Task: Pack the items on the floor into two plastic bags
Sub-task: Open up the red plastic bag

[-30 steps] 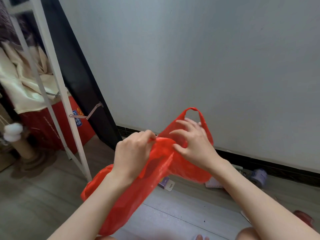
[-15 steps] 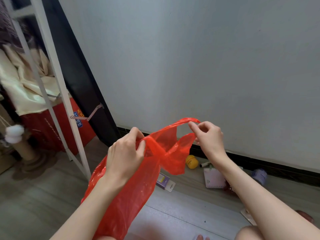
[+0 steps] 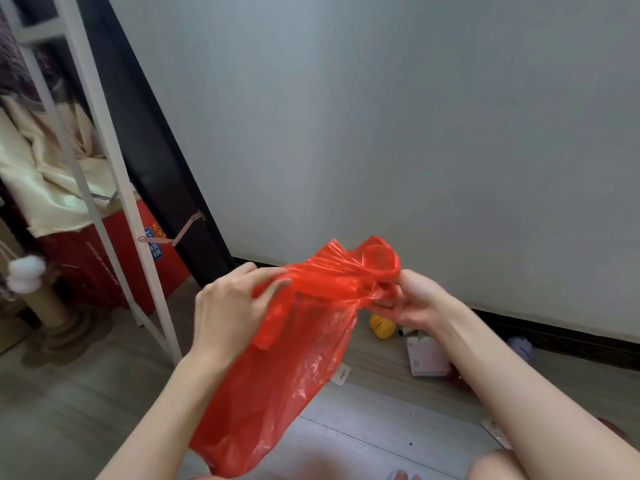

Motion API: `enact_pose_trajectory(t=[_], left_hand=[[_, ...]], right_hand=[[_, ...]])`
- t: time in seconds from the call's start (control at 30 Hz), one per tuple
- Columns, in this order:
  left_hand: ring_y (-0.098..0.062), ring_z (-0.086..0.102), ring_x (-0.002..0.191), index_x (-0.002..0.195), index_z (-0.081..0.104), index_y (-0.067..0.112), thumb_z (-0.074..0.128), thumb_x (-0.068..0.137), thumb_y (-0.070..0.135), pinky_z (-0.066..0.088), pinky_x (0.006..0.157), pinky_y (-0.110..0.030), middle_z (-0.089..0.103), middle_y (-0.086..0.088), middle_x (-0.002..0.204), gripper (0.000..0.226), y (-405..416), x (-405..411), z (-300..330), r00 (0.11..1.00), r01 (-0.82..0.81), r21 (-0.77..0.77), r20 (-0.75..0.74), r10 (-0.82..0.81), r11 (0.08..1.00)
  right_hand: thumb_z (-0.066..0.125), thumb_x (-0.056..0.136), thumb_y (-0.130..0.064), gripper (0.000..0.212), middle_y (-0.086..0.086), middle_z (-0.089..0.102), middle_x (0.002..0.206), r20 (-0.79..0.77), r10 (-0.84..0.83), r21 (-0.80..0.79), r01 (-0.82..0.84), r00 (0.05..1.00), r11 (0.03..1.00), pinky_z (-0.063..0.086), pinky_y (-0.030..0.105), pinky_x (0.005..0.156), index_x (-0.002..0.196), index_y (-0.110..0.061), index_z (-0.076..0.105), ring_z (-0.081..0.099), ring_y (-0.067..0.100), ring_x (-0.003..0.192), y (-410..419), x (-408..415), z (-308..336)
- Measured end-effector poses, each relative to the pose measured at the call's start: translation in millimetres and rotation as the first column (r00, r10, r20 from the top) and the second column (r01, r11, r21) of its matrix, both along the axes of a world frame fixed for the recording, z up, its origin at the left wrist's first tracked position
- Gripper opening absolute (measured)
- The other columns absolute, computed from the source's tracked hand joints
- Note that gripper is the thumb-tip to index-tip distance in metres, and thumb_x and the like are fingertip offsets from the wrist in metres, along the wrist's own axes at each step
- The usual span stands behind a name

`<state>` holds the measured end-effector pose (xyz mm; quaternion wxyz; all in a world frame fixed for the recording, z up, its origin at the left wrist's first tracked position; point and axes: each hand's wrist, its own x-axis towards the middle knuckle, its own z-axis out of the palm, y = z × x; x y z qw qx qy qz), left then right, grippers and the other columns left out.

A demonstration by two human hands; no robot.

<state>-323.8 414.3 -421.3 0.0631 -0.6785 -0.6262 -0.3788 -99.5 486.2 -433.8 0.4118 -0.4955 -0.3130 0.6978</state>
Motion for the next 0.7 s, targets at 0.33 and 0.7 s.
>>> enact_pose_trajectory(t=[0.33, 0.7], left_hand=[[-0.034, 0.058, 0.093, 0.093, 0.067, 0.004, 0.051, 0.092, 0.013, 0.036, 0.075, -0.030, 0.068, -0.016, 0.092, 0.018, 17.6, -31.9, -17.1, 0.920, -0.167, -0.214, 0.317, 0.230, 0.963], [-0.022, 0.058, 0.089, 0.087, 0.055, 0.035, 0.051, 0.084, 0.016, 0.047, 0.082, -0.039, 0.063, 0.005, 0.088, 0.020, 15.1, -42.6, -16.0, 0.945, -0.081, -0.359, 0.269, 0.186, 0.930]], right_hand=[[0.058, 0.072, -0.012, 0.009, 0.010, 0.069, 0.065, -0.099, 0.045, -0.086, -0.054, 0.994, 0.995, 0.057, 0.037, 0.061, 0.074, -0.005, 0.064, 0.067, 0.021, 0.056, 10.1, 33.7, -2.7], [0.047, 0.088, -0.006, 0.017, 0.008, 0.065, 0.053, 0.016, -0.123, -0.138, 0.124, 0.992, 0.983, 0.052, 0.028, 0.042, 0.085, -0.003, 0.064, 0.062, 0.017, 0.041, 21.7, 41.5, -21.7]])
